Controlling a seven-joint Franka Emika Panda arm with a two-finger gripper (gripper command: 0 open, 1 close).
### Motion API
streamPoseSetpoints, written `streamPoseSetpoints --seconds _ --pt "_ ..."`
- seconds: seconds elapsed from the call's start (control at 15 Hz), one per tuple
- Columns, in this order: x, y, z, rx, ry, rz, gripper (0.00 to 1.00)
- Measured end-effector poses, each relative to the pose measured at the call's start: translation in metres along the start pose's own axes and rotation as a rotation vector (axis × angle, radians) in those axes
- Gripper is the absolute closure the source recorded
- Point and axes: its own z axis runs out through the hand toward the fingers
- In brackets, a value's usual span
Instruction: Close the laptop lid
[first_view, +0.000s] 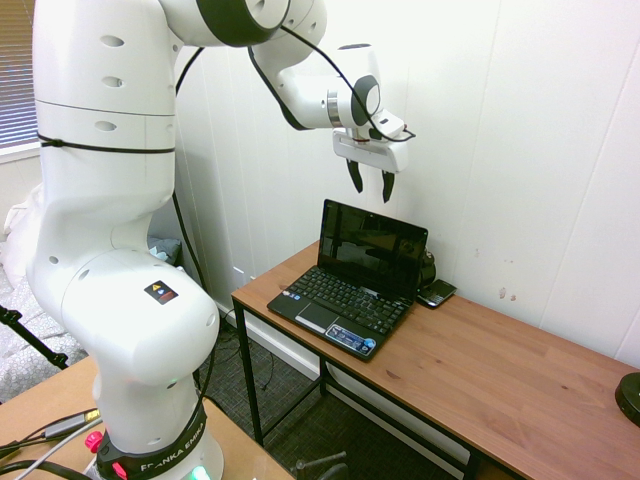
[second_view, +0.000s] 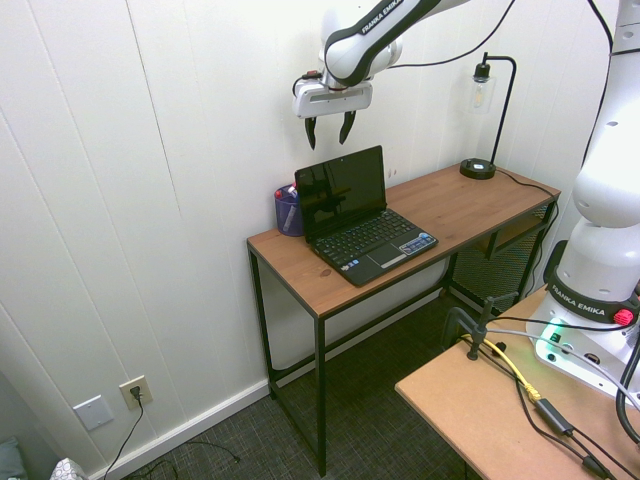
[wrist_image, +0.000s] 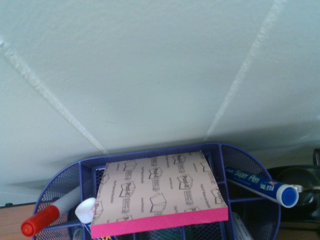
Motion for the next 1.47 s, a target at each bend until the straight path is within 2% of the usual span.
streamPoseSetpoints --seconds 0.33,1.27,1.47 --pt "0.004 0.003 0.022 -0.05 -0.022 0.019 1.0" --pt "0.01 0.007 0.035 -0.068 -0.036 0.044 1.0" --pt "0.003 0.02 0.043 -0.09 -0.054 0.049 1.0"
